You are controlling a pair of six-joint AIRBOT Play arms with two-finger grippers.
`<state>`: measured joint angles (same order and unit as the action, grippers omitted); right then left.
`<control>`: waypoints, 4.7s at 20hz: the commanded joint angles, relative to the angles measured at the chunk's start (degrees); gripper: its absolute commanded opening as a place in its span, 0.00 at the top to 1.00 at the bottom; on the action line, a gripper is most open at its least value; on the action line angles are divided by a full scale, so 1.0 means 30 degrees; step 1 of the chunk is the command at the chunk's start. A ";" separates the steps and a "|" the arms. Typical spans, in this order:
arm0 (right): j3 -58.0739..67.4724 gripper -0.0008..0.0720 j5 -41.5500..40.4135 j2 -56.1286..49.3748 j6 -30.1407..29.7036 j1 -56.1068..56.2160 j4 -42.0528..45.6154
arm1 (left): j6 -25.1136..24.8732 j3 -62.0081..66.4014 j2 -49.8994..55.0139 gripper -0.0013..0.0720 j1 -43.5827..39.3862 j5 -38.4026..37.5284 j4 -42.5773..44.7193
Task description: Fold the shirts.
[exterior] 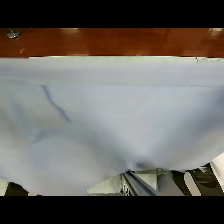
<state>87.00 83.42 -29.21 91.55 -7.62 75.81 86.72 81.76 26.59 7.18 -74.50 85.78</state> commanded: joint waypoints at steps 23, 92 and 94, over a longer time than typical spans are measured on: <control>-0.0299 0.96 -0.5479 -2.1952 -0.2754 -0.1231 -0.8123 | -0.1909 -0.4095 1.8345 0.95 -0.0022 0.5581 -0.6827; -1.2386 0.96 -0.6237 -1.2757 -0.3628 -0.4408 -0.8728 | -0.4590 -1.4768 0.9690 0.95 0.3330 0.5370 -1.4112; -1.0805 0.96 -0.6273 -1.4491 -0.4459 -0.4401 -1.0171 | -0.4605 -1.2291 1.1890 0.95 0.2579 0.6149 -1.4105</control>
<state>47.40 64.64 -67.53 79.68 -21.10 49.52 72.25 36.38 56.71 16.14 -60.42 43.57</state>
